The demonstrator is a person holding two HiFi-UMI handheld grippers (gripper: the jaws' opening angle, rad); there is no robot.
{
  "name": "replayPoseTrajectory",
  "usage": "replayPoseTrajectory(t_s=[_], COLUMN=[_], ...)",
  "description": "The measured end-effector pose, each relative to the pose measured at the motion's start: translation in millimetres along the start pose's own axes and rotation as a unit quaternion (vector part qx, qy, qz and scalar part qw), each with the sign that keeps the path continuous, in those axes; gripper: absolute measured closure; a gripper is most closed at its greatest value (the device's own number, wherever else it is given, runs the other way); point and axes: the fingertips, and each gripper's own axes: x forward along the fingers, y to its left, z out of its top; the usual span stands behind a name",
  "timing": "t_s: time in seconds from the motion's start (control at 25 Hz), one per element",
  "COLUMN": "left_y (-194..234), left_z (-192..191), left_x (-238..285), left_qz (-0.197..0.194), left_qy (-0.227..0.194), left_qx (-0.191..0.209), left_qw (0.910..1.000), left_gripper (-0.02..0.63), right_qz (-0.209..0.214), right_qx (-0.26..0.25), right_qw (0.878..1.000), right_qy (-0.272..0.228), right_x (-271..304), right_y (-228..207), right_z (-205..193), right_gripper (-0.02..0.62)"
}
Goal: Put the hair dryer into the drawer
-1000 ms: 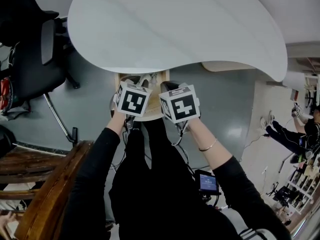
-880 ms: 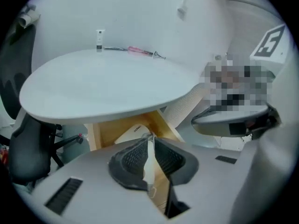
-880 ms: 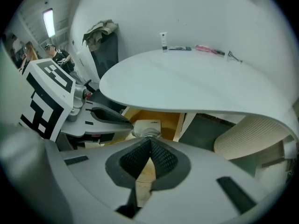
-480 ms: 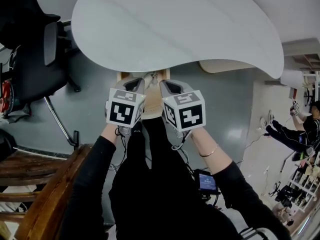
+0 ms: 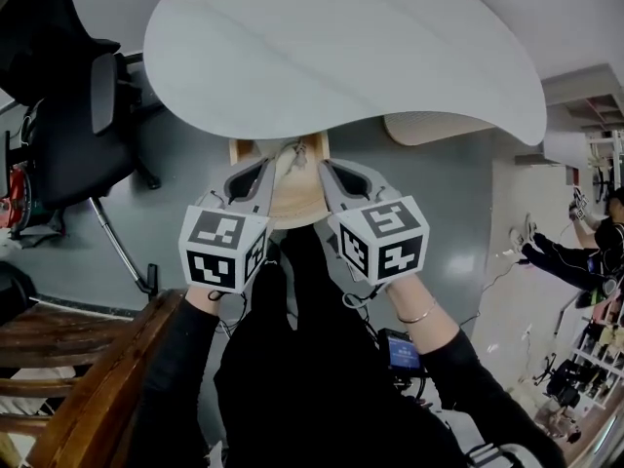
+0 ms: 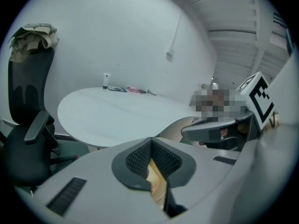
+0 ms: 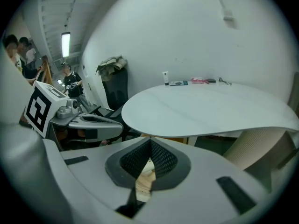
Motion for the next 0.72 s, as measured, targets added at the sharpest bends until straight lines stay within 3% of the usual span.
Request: replayPoseTrajectory(t_s=[0.72], left_y=[-21.0], left_z=[32.7], left_x=[-82.5], left_qz=[-0.007], left_qy=[-0.074], left_qx=[-0.002], left_qw=[0.9972], left_gripper=[0.597], right_qz=[0.011], right_qx=[-0.012], right_qw=[0.996], right_qy=[-0.091], right_x=[-75.3], right_y=[24.9], right_z=[23.1], right_gripper=[0.594])
